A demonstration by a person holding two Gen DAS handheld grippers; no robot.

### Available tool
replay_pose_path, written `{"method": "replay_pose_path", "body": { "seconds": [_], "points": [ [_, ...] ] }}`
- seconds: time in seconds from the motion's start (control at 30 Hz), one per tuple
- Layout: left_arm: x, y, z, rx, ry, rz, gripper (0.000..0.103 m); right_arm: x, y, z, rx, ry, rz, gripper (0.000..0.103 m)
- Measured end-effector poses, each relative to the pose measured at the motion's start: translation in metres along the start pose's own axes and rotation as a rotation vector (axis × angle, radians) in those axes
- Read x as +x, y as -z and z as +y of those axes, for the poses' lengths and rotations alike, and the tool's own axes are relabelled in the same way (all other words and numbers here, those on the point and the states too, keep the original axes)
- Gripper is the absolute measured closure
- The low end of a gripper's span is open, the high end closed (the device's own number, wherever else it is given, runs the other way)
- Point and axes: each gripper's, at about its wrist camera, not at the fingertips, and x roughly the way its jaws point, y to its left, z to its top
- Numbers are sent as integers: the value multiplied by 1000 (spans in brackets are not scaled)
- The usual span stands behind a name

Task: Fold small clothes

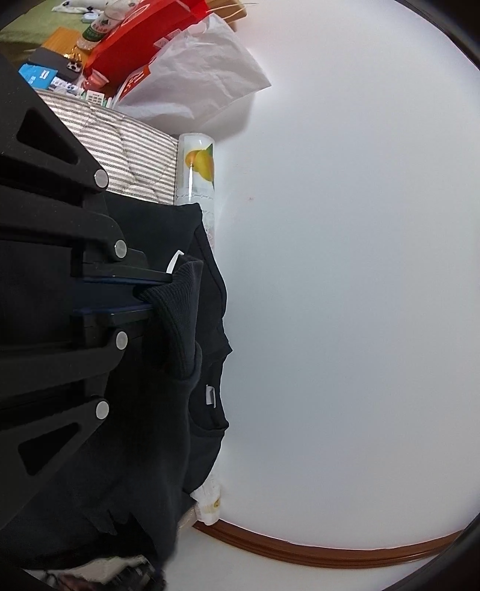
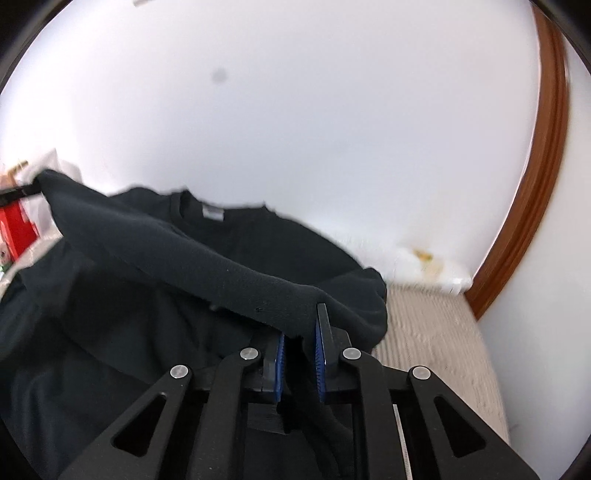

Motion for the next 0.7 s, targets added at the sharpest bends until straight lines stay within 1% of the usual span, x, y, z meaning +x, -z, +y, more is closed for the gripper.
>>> {"method": "replay_pose_path", "body": {
  "seconds": [0.07, 0.1, 0.17, 0.23, 0.27, 0.33, 0.37, 0.43, 0.47, 0.5, 0.53, 0.6, 0.67, 0.7],
  "points": [
    [-1, 0, 0, 16, -26, -18, 94, -9, 0, 8, -42, -18, -8, 90],
    [-2, 1, 2, 19, -40, -24, 94, -11, 4, 17, -83, -27, -1, 90],
    [0, 2, 10, 13, -52, -24, 94, -7, 13, 28, -117, -48, 19, 90],
    [5, 7, 24, -2, -72, -6, 94, 3, 25, 44, -139, -78, 57, 88],
    [6, 9, 27, -5, -80, 2, 94, 8, 28, 49, -148, -82, 71, 86],
    [12, 18, 36, -4, -110, 28, 94, 17, 37, 61, -148, -90, 109, 75],
    [15, 24, 41, -2, -121, 47, 94, 19, 40, 64, -146, -93, 121, 73],
    [21, 35, 48, -5, -127, 86, 94, 18, 43, 68, -155, -106, 129, 65],
    [24, 41, 51, -9, -125, 109, 94, 14, 42, 66, -157, -126, 120, 63],
    [28, 48, 54, -18, -119, 135, 93, 9, 40, 62, -148, -144, 108, 59],
    [31, 58, 58, -34, -108, 171, 92, 4, 37, 57, -132, -167, 93, 54],
    [34, 70, 63, -53, -101, 210, 89, -8, 31, 46, -93, -194, 61, 49],
    [34, 85, 67, -67, -102, 252, 82, -13, 25, 35, -60, -188, 36, 46],
    [33, 92, 70, -71, -104, 275, 75, -14, 23, 28, -37, -183, 30, 46]
  ]
}}
